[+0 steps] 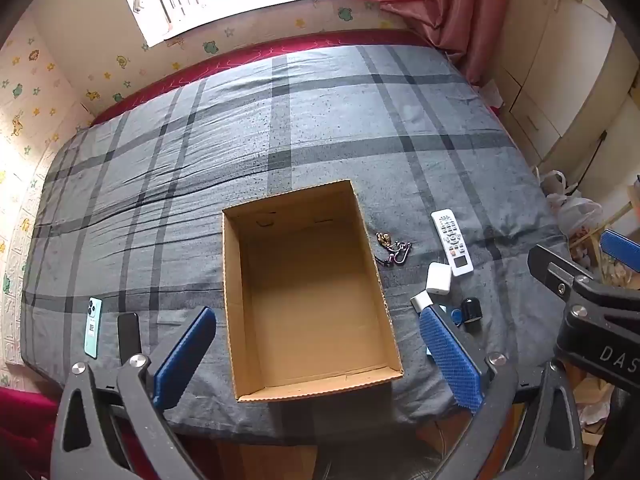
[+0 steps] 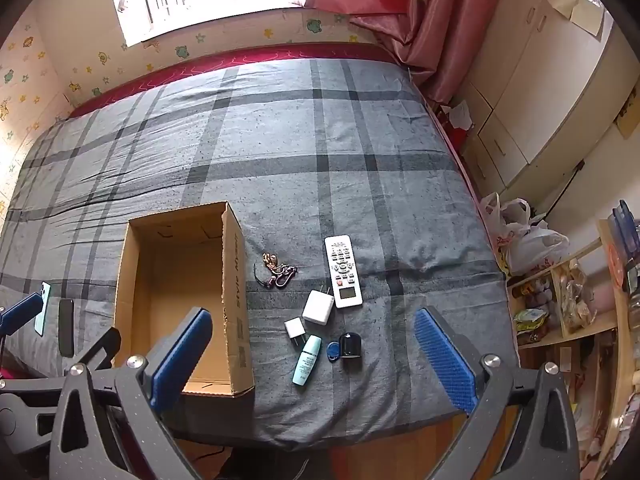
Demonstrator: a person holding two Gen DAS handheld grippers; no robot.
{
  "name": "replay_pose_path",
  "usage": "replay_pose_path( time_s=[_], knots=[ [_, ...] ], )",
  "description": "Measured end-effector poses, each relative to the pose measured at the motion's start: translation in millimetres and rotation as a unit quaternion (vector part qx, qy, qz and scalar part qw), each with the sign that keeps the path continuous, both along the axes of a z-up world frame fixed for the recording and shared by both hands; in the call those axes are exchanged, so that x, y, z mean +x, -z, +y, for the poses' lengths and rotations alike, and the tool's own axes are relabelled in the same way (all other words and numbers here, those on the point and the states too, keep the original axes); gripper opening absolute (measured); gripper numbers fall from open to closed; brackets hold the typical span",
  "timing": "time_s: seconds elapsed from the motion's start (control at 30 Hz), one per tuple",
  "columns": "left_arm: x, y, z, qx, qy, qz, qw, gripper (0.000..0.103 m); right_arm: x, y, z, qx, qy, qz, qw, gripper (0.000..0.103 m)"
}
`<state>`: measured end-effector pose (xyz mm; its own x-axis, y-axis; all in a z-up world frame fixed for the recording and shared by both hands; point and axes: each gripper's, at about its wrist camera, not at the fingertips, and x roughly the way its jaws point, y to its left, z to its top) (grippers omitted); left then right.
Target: Organize rigid objects
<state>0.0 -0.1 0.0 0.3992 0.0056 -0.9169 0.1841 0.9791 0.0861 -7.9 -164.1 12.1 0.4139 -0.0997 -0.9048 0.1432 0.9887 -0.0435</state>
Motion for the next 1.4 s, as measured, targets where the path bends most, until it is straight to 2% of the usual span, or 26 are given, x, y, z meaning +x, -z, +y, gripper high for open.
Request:
replay_pose_path(
  time_s=[1.4],
  knots=[
    [1, -13, 0, -0.006, -0.004, -0.007, 0.9999, 0.103, 10, -13, -1, 0.002, -0.014, -0.012, 1.000, 0.103]
  ],
)
